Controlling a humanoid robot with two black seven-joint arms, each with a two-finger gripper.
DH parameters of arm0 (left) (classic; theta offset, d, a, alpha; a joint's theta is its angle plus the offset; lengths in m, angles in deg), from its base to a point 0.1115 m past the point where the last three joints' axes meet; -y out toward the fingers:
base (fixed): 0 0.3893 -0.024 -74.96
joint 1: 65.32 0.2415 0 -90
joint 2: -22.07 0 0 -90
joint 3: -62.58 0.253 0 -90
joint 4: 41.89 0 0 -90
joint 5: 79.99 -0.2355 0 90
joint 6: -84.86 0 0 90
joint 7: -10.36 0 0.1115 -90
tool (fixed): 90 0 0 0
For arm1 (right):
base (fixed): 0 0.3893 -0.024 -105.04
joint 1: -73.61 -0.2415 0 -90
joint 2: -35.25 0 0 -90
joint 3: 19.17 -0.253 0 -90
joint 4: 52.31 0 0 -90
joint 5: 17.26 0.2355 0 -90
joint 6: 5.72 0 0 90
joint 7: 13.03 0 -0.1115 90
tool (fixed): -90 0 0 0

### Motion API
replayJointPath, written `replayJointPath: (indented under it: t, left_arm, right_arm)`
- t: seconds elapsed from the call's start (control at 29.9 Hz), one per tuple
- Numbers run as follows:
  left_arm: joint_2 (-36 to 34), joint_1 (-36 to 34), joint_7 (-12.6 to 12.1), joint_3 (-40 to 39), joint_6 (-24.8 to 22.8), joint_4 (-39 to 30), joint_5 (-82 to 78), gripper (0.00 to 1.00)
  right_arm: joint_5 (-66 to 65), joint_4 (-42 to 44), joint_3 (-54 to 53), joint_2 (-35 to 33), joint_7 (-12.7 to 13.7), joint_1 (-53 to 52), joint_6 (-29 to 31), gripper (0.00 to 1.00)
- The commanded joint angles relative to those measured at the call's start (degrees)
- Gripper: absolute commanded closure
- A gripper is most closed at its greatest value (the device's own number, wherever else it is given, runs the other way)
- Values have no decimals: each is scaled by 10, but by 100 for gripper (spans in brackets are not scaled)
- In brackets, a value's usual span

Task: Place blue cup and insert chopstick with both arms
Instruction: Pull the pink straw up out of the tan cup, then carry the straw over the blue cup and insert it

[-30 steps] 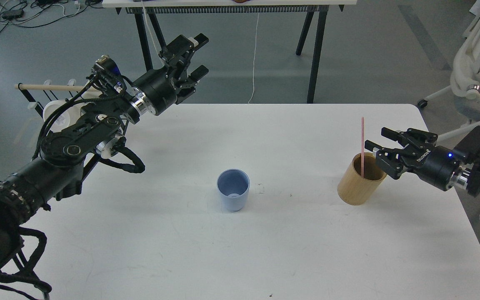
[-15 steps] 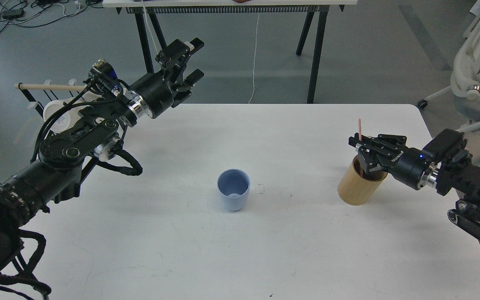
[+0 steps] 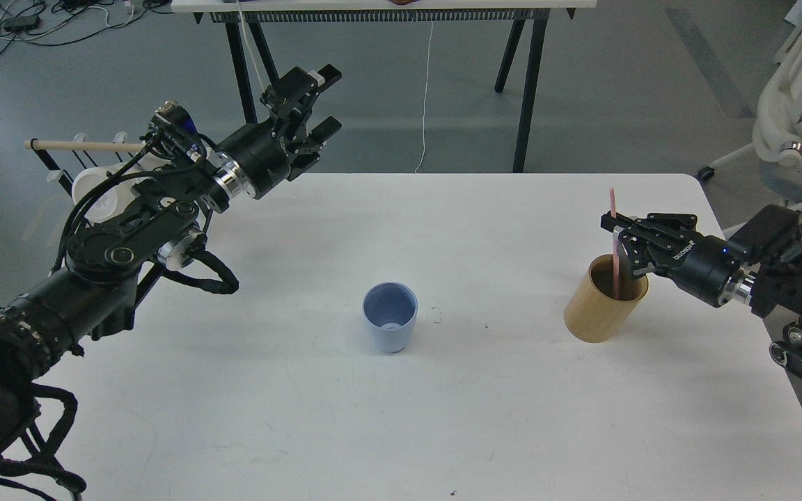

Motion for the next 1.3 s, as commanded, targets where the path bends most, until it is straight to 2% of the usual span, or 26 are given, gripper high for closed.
replayJointPath:
  t: [0.0, 0.2, 0.43, 0.8, 0.9, 1.27]
  left_arm:
    - [2, 0, 0, -1, 0, 0, 0, 2]
    - [10, 0, 0, 0, 0, 3, 0, 2]
    - [11, 0, 0, 0, 0, 14, 0, 2]
    - [28, 9, 0, 1, -6, 87, 54, 1]
    - [31, 9, 0, 3, -6, 98, 68, 1]
    - [30, 10, 0, 3, -7, 98, 70, 1]
  right_arm:
    - [2, -33, -28, -27, 0, -4, -1, 96]
    - [21, -95, -96, -49, 0, 1, -3, 97]
    - [96, -162, -133, -32, 0, 7, -25, 97]
    - [91, -134, -63, 202, 0, 22, -26, 97]
    - [90, -124, -48, 225, 0, 17, -26, 97]
    - [59, -93, -31, 245, 0, 7, -26, 97]
